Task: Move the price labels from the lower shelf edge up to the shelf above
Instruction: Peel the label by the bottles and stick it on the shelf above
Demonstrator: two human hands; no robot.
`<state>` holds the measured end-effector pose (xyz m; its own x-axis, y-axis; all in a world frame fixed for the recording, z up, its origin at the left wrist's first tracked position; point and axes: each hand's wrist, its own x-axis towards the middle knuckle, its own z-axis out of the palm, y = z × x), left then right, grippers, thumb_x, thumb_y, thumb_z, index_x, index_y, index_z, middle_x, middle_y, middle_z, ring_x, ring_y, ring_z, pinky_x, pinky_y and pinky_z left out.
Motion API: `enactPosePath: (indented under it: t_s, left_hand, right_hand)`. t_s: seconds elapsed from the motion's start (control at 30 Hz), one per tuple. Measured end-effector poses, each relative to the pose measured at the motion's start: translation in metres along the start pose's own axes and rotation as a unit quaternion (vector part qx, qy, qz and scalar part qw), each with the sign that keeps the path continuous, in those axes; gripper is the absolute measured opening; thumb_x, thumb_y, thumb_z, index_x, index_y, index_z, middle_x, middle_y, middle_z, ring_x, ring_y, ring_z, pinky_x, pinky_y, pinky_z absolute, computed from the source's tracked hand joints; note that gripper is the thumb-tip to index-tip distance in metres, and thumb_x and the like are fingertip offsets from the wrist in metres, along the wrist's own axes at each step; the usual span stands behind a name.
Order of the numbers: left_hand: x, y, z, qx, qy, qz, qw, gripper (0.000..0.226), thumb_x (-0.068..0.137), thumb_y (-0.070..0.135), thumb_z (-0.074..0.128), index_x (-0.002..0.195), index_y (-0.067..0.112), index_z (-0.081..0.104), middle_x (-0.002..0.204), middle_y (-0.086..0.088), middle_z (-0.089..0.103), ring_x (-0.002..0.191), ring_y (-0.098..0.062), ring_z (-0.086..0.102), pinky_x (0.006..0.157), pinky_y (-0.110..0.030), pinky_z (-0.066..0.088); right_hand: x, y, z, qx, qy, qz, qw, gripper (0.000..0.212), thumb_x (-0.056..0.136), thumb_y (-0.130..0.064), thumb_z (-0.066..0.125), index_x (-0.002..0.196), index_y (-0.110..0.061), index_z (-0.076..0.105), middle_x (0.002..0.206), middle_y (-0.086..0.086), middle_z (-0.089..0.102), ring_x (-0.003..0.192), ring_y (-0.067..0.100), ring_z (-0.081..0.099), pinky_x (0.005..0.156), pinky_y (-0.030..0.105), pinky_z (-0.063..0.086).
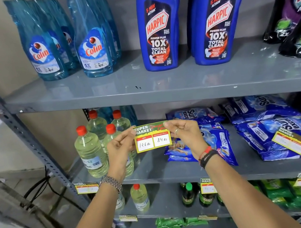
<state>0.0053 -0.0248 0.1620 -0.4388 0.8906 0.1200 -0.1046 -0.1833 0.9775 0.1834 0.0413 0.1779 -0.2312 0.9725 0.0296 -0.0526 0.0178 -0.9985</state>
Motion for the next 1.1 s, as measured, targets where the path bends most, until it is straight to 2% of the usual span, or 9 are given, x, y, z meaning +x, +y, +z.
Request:
enactPosePath:
  t_s: [0.33,0.47,0.57,0.63,0.7,0.83,0.9,1.0,1.1]
  left_hand:
    - [-0.005,0.002,-0.022,0.0,0.023,0.017,1.0,0.015,0.084,0.021,0.064,0.096,0.017,0.071,0.078,0.005,0.077,0.075,-0.01,0.071,0.066,-0.02,0.058]
    - [-0.009,0.021,-0.058,0.001,0.077,0.045,0.996,0.012,0.084,0.021,0.063,0.091,0.019,0.072,0.081,0.004,0.077,0.077,-0.011,0.07,0.067,-0.021,0.056]
    - [-0.006,0.047,-0.092,0.01,0.133,0.084,0.988,0.017,0.083,0.026,0.065,0.095,0.016,0.073,0.091,-0.004,0.075,0.084,-0.013,0.068,0.076,-0.026,0.056]
    - [0.0,0.067,-0.109,0.008,0.165,0.115,0.979,0.016,0.084,0.021,0.064,0.096,0.014,0.072,0.088,0.0,0.074,0.08,-0.008,0.067,0.07,-0.018,0.055]
    - [0.009,0.084,-0.12,0.005,0.19,0.134,0.973,0.013,0.084,0.019,0.064,0.095,0.016,0.071,0.083,0.008,0.074,0.075,-0.002,0.066,0.065,-0.013,0.052]
    - [0.028,0.103,-0.129,0.007,0.201,0.143,0.969,0.011,0.083,0.019,0.065,0.092,0.018,0.071,0.081,0.009,0.073,0.074,-0.001,0.066,0.065,-0.013,0.052]
    - [0.036,0.106,-0.127,0.012,0.204,0.148,0.968,0.015,0.083,0.019,0.066,0.096,0.013,0.071,0.081,0.009,0.072,0.07,0.004,0.065,0.063,-0.011,0.052]
    - [0.047,0.107,-0.128,0.018,0.211,0.146,0.966,0.016,0.081,0.021,0.069,0.095,0.013,0.071,0.084,0.004,0.072,0.07,0.002,0.065,0.062,-0.015,0.052]
    - [0.055,0.104,-0.13,0.014,0.214,0.138,0.967,0.012,0.078,0.023,0.072,0.089,0.019,0.072,0.084,0.002,0.073,0.073,-0.006,0.066,0.062,-0.019,0.053]
  right_hand:
    - [-0.008,-0.007,0.015,-0.008,-0.051,-0.006,0.999,0.021,0.085,-0.01,0.064,0.101,0.002,0.067,0.084,0.004,0.072,0.07,0.006,0.071,0.066,0.016,0.058]
    - [-0.014,-0.024,0.051,-0.076,-0.12,-0.068,0.988,0.012,0.08,-0.009,0.07,0.086,-0.02,0.068,0.08,0.012,0.072,0.08,0.026,0.069,0.071,0.032,0.059]
    - [-0.019,-0.047,0.096,-0.149,-0.133,-0.176,0.964,0.021,0.078,-0.014,0.071,0.082,-0.034,0.067,0.071,0.001,0.072,0.069,0.013,0.067,0.066,0.028,0.055]
    - [-0.023,-0.063,0.125,-0.175,-0.112,-0.237,0.949,0.016,0.078,-0.017,0.071,0.083,-0.032,0.071,0.069,-0.004,0.072,0.066,0.007,0.066,0.064,0.023,0.055]
    - [-0.022,-0.075,0.147,-0.21,-0.084,-0.272,0.935,0.012,0.077,-0.021,0.07,0.087,-0.028,0.072,0.07,-0.004,0.073,0.068,0.007,0.067,0.067,0.028,0.057]
    - [-0.017,-0.095,0.171,-0.286,-0.033,-0.314,0.904,0.011,0.079,-0.027,0.066,0.089,-0.026,0.069,0.077,-0.002,0.075,0.075,0.013,0.067,0.068,0.034,0.056]
    - [-0.016,-0.102,0.175,-0.341,0.008,-0.359,0.869,0.01,0.081,-0.031,0.064,0.088,-0.025,0.068,0.079,0.0,0.072,0.079,0.021,0.066,0.063,0.035,0.053]
    - [-0.015,-0.107,0.176,-0.38,0.067,-0.42,0.822,0.006,0.078,-0.027,0.069,0.082,-0.023,0.07,0.063,-0.006,0.06,0.076,0.024,0.063,0.056,0.032,0.047]
    - [-0.008,-0.105,0.177,-0.382,0.083,-0.428,0.815,0.005,0.074,-0.023,0.071,0.079,-0.021,0.071,0.063,-0.005,0.064,0.078,0.023,0.062,0.056,0.032,0.046]
